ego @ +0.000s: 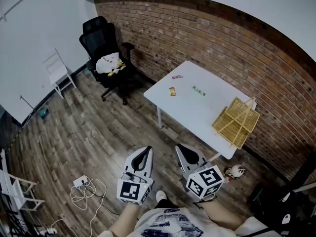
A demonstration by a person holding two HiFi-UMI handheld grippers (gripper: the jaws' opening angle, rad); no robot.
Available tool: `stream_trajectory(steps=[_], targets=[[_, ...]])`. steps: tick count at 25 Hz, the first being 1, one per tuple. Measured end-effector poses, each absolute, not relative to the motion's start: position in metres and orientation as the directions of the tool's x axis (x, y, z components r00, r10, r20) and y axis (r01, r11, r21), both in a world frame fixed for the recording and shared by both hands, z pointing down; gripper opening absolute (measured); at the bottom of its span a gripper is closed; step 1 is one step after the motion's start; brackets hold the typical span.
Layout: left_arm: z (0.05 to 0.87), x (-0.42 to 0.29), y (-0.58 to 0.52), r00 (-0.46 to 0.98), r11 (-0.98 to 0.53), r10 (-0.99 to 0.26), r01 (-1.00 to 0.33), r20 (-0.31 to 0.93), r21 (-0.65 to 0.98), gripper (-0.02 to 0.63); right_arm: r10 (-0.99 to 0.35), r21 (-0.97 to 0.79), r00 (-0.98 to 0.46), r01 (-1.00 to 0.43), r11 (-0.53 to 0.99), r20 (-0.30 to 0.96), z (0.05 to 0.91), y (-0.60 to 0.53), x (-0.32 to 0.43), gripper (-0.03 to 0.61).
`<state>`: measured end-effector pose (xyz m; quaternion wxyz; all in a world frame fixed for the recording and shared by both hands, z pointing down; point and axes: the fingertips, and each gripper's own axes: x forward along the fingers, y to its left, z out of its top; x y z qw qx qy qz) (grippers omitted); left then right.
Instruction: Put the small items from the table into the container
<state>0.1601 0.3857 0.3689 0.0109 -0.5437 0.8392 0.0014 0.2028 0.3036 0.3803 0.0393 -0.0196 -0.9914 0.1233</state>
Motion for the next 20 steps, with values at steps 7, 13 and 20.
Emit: stream_trajectory(steps=[7, 13, 20], targets=[[0.365, 0.106, 0.379, -0.361, 0.362, -0.932, -0.932, -0.025, -0.006, 0.048, 0.002, -0.246, -0.997, -0.016, 0.969, 0.072, 0.379, 0.300, 0.146, 0.020], [0.367, 0.085, 0.366, -0.332, 0.332, -0.943, -0.943, -0.029, -0.002, 0.048, -0.018, -0.243, -0.996, -0.038, 0.969, 0.087, 0.381, 0.291, 0.128, 0.020], [0.373, 0.059, 0.330, -0.304, 0.304, -0.953, -0.953, -0.015, 0.002, 0.048, -0.049, -0.251, -0.995, -0.070, 0.965, 0.089, 0.385, 0.255, 0.100, 0.020]])
